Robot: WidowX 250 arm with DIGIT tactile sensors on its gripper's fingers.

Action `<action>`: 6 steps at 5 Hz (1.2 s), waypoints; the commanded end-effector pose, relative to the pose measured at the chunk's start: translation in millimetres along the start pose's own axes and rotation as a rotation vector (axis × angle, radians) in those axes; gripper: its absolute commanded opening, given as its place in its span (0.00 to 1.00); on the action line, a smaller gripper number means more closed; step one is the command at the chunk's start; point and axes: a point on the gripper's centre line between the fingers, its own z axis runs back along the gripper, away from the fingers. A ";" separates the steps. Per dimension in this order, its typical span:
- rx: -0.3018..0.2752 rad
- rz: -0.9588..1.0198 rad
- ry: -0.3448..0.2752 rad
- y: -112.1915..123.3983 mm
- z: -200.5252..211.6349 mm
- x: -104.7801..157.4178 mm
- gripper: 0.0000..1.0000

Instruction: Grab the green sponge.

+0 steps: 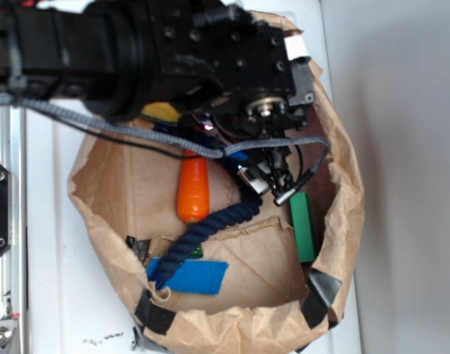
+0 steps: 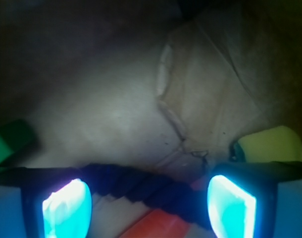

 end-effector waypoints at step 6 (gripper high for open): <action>0.156 0.086 -0.048 39.2 15.8 -5.2 1.00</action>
